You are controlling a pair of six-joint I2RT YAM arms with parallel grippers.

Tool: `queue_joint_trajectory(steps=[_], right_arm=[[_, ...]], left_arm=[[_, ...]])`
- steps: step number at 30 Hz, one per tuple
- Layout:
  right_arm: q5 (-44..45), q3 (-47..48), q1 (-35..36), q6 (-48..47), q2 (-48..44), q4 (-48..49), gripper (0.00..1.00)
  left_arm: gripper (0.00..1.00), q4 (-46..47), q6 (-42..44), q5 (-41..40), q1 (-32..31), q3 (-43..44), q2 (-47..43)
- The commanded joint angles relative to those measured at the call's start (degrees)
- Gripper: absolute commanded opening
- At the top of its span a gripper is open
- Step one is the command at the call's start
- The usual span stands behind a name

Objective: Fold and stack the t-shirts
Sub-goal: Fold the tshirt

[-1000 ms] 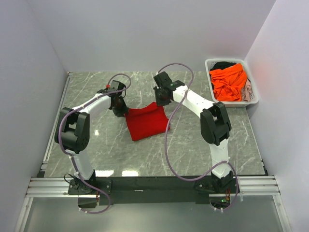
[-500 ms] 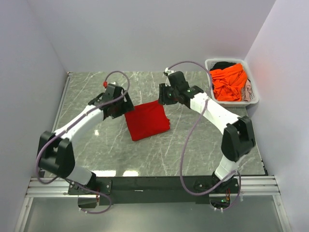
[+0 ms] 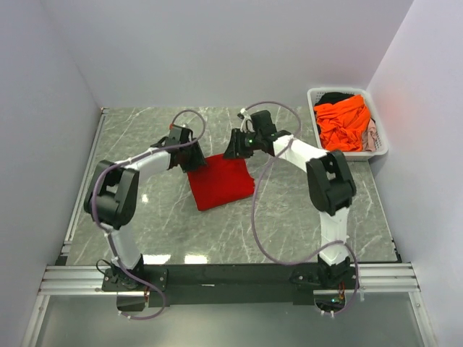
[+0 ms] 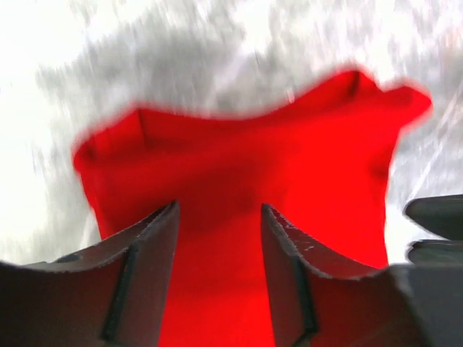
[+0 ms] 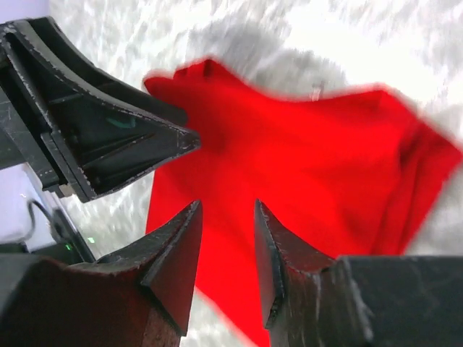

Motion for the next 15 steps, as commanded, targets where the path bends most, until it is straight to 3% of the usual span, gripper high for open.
queue_joint_trajectory(steps=[1,8,15], right_arm=[[-7.7,7.5,-2.4,4.8,6.3,6.6,0.42],[-8.7,15.9,-5.5,16.1,21.8,10.5,0.4],[-10.1,10.2,-7.2,20.8,20.6,16.2,0.38]], left_arm=[[0.52,5.9,2.1,4.3,3.1,5.4,3.9],[0.51,4.9,2.0,7.3,6.4,11.8,17.1],[0.52,4.5,2.1,8.2,7.6,11.9,17.9]])
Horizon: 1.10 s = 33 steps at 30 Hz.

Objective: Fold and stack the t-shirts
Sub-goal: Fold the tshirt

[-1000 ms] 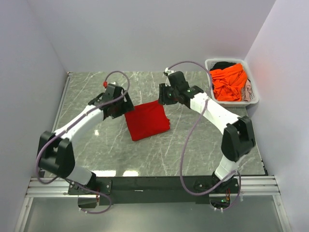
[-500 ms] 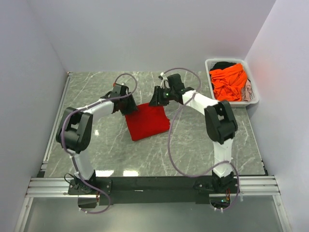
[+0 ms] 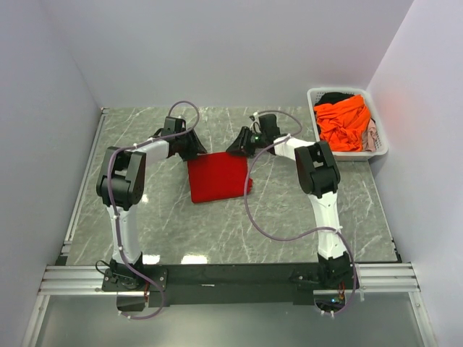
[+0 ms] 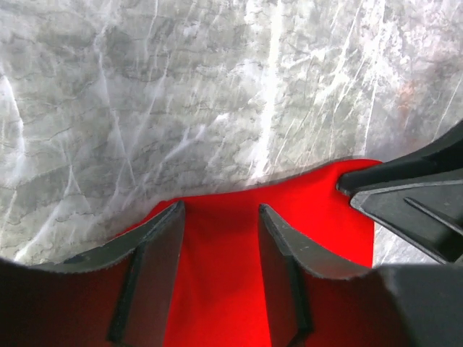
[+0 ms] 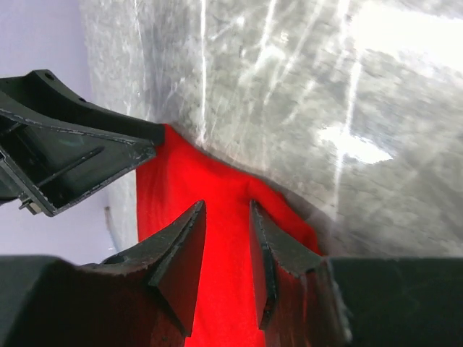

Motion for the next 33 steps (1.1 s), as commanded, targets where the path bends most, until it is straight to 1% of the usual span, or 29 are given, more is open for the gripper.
queue_joint_trajectory(steps=[1,3,4,5,7,9,12,15,17,19,20,21,22,23,24,25,28,29,31,33], right_arm=[[-1.0,-2.6,-0.5,2.4,-2.7,2.9,0.38],[-0.9,-4.1,-0.5,1.3,-6.7,1.9,0.38],[-0.7,-4.9,-0.5,1.3,-8.3,1.9,0.38],[-0.6,-5.9,-0.6,1.3,-11.8,2.5,0.38],[-1.0,-9.8,-0.4,1.4,-15.6,3.7,0.38],[-1.7,-12.9,-0.3,1.8,-20.7,5.4,0.38],[-3.8,-21.6,0.0,3.0,-26.7,8.5,0.38],[-4.8,-27.4,1.6,1.3,-31.2,7.7,0.38],[-6.8,-30.4,3.0,0.7,-33.7,9.0,0.38],[-9.6,-35.1,4.0,0.8,-34.2,11.0,0.36],[-10.6,-36.5,4.2,0.5,-34.3,12.7,0.36],[-11.7,-38.7,4.2,0.0,-33.9,12.9,0.35],[-12.3,-39.5,4.2,-1.2,-32.6,12.7,0.33],[-12.9,-40.1,4.2,-2.0,-31.4,12.1,0.32],[-13.2,-40.8,4.1,-2.7,-30.1,11.8,0.31],[-13.8,-41.4,4.0,-2.8,-27.2,12.1,0.29],[-14.4,-42.6,2.8,-1.5,-21.2,15.0,0.28],[-14.2,-43.0,2.4,-1.1,-19.9,16.9,0.28],[-13.8,-44.0,1.0,-0.2,-16.7,17.7,0.26],[-13.0,-45.0,-0.2,-0.1,-15.4,18.4,0.26]], left_arm=[[0.55,-2.5,1.7,-0.9,0.6,-0.6,0.7],[0.6,-3.6,1.8,-1.1,0.8,-0.1,-2.4],[0.64,-3.8,2.1,-1.6,0.8,0.1,-3.6],[0.66,-4.0,2.1,-1.7,0.8,0.4,-6.3],[0.71,-3.9,1.7,-2.0,0.5,-0.1,-9.4],[0.74,-3.7,1.3,-2.4,-0.4,-1.7,-13.6],[0.77,-4.3,-0.1,-2.4,-2.1,-4.9,-19.4],[0.77,-4.0,-1.8,-3.6,-4.8,-10.2,-25.5],[0.75,-3.4,-3.4,-3.5,-6.4,-15.2,-29.5],[0.69,-2.8,-5.1,-2.4,-8.4,-18.7,-31.5],[0.67,-1.3,-5.7,-1.5,-8.8,-22.5,-33.0],[0.64,-0.4,-6.4,0.3,-9.5,-24.4,-33.4],[0.57,0.7,-7.4,0.7,-9.9,-28.3,-33.9],[0.54,1.7,-7.7,0.8,-10.1,-30.1,-34.3],[0.51,3.3,-8.0,1.0,-10.2,-31.9,-34.1],[0.47,3.9,-8.3,1.3,-10.2,-34.7,-33.9],[0.37,5.0,-8.4,1.0,-10.0,-37.5,-31.2],[0.36,5.0,-8.4,1.3,-10.0,-37.9,-29.7],[0.34,5.1,-8.7,0.9,-9.7,-39.4,-28.6],[0.34,5.0,-9.0,0.6,-7.9,-40.7,-27.6]])
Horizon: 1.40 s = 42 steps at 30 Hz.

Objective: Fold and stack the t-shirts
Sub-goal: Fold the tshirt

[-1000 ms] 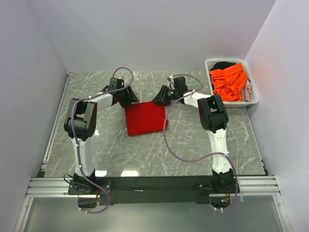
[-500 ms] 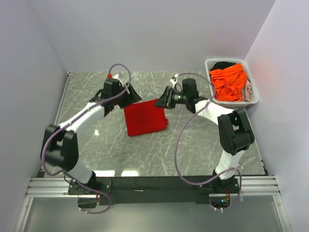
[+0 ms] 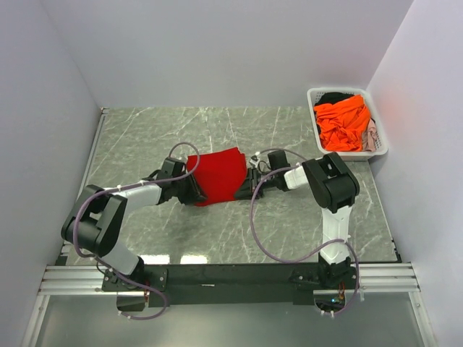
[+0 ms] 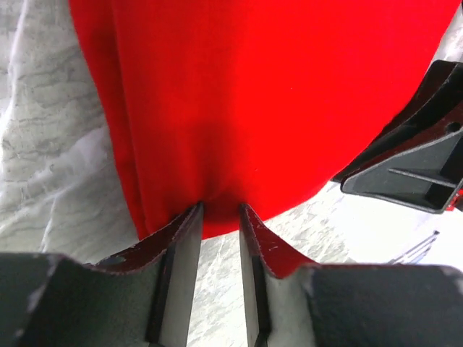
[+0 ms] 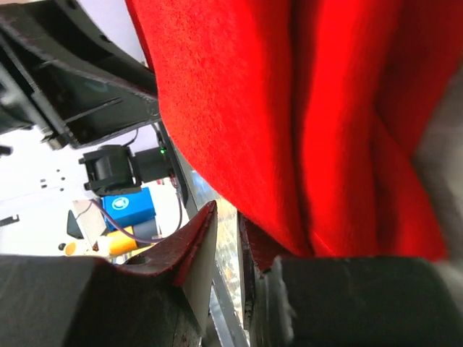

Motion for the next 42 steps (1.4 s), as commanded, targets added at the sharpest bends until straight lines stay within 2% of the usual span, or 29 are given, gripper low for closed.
queue_joint_trajectory(steps=[1,3,5,9,12,15,18,26,30,33,35,38,40,42], right_arm=[[4.6,-2.4,-2.8,-0.8,3.1,2.3,0.25],[4.1,-3.6,-3.1,-0.8,2.3,3.1,0.25],[4.9,-3.6,-3.0,-3.3,-1.3,-0.8,0.25],[5.1,-3.3,-3.0,-4.5,-8.9,-4.7,0.25],[4.7,-2.5,-2.7,-1.5,-14.6,-3.0,0.25],[5.4,-0.3,-1.9,0.9,-17.3,-1.6,0.25],[6.9,1.5,-1.7,3.8,-16.3,1.9,0.26],[11.2,2.3,-2.3,8.4,-1.7,10.3,0.26],[11.5,-0.3,-2.9,7.3,1.2,10.1,0.26],[13.5,-1.0,-2.8,3.2,-3.5,4.3,0.27],[16.0,-0.4,-2.8,-2.3,-9.2,-4.0,0.28],[22.1,0.7,-2.7,-7.9,-16.6,-14.1,0.34],[27.8,1.0,-2.3,-10.4,-21.2,-17.7,0.38],[32.3,1.5,-1.8,-11.5,-23.7,-23.0,0.43]], left_arm=[[0.34,0.6,-0.6,-0.9,2.3,-3.3,2.0],[0.34,0.1,-0.6,-0.2,4.6,-4.2,1.4],[0.37,-1.9,-0.1,-0.8,4.9,-3.9,-1.0],[0.52,-4.7,0.1,-0.8,4.3,-2.6,-7.0],[0.57,-6.0,0.1,-0.3,3.8,-0.9,-11.0],[0.56,-4.5,-0.8,0.0,3.7,-0.2,-13.0],[0.51,-2.6,-1.6,-1.0,3.7,0.1,-11.6],[0.44,1.9,-4.1,-2.4,4.0,-2.3,-1.8],[0.43,0.6,-4.4,-2.9,5.1,-4.3,-2.4],[0.46,-5.0,-2.5,-6.4,5.1,-3.2,-7.0],[0.49,-8.6,-1.4,-9.3,5.1,-1.7,-11.8],[0.57,-16.1,0.5,-15.3,5.1,1.2,-18.8],[0.64,-20.7,2.1,-23.6,5.1,3.0,-24.2],[0.7,-23.0,3.2,-28.1,5.1,4.2,-27.2]])
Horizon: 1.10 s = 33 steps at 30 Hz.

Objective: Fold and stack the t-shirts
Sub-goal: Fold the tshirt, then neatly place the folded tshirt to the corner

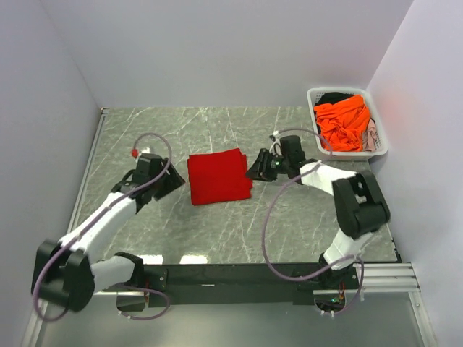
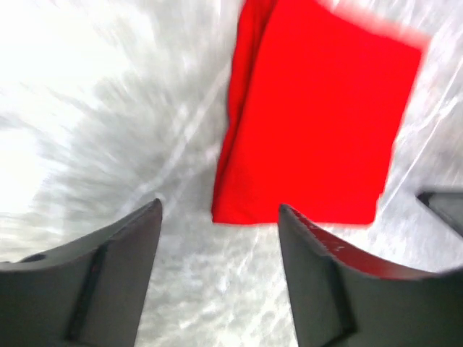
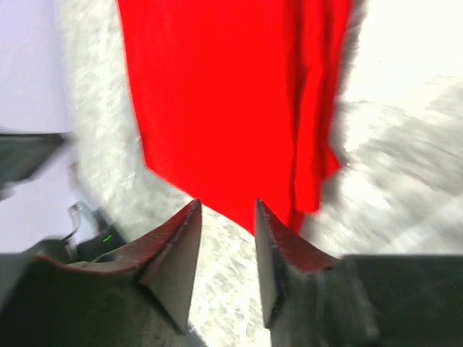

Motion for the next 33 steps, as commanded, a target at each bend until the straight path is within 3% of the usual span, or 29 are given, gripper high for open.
queue_joint_trajectory(steps=[1,5,11,22,33], right_arm=[[13.9,1.8,1.1,-6.8,-7.0,-13.4,0.44],[21.4,5.1,2.7,-7.8,-7.6,-20.5,0.51],[27.3,11.6,7.8,-9.3,-3.0,-26.5,0.61],[40.3,24.0,14.6,-8.4,9.1,-34.2,0.62],[38.9,23.9,15.6,-9.0,11.7,-33.7,0.61]], left_arm=[[0.72,-8.3,4.9,-14.8,0.2,5.2,-8.0],[0.8,-12.3,8.5,-21.0,0.2,7.4,-12.2],[0.8,-10.6,12.0,-28.2,0.3,6.0,-17.8],[0.79,-8.6,13.1,-23.8,0.5,4.4,-16.9],[0.79,-7.9,13.7,-20.4,1.6,4.4,-16.1]])
